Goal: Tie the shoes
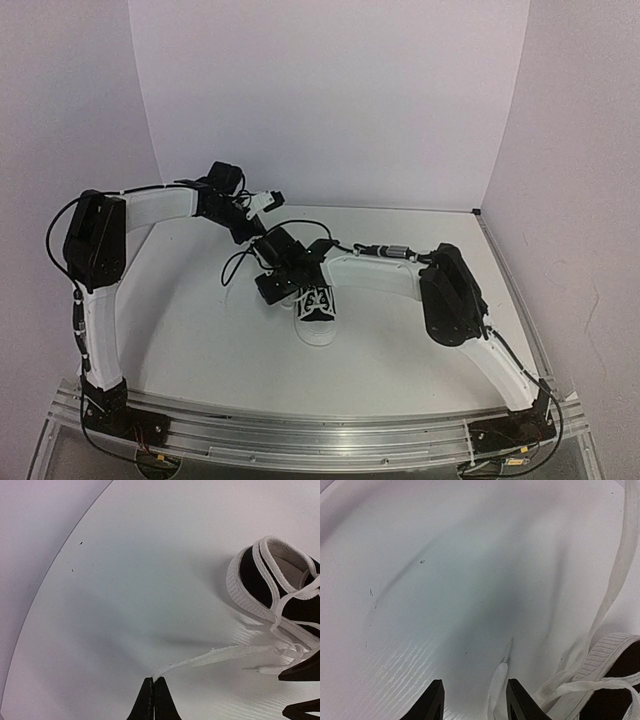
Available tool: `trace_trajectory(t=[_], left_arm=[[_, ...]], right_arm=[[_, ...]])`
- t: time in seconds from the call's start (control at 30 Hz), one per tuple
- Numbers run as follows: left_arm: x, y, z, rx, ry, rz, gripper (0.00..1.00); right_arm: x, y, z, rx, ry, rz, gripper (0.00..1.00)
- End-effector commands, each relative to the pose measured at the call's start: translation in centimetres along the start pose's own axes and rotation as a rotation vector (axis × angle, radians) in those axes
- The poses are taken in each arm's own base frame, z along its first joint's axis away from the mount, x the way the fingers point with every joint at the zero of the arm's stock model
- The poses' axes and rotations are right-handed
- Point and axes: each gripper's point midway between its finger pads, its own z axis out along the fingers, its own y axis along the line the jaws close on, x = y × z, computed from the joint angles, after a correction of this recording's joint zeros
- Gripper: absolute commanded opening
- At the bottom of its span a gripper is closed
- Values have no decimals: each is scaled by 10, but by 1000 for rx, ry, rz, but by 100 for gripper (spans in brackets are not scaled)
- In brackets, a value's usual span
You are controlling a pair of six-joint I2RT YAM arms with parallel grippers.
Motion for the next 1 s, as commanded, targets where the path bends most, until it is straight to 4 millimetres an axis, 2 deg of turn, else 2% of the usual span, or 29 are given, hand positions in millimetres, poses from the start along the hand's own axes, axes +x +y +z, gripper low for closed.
trace_trajectory(t=[0.0,0.13,0.37,0.63,0.83,0.97], left_arm=[[-26,16,-6,-44,-66,-12,0],[-26,13,-5,-29,-66,-11,0],[-25,12,-4,-28,-62,-9,0],[-24,13,-4,-34,-59,-10,0],[-22,12,-4,-36,-53,-8,0],[-22,12,-5,-35,-53,-9,0]], right_arm=[[9,-14,12,27,37,69,43],[22,-19,19,47,79,63,43],[55,-17,22,33,179,61,39],[85,-5,28,52,260,-29,34],[109,-9,23,92,350,-58,31],[125,-1,16,79,409,-88,31]])
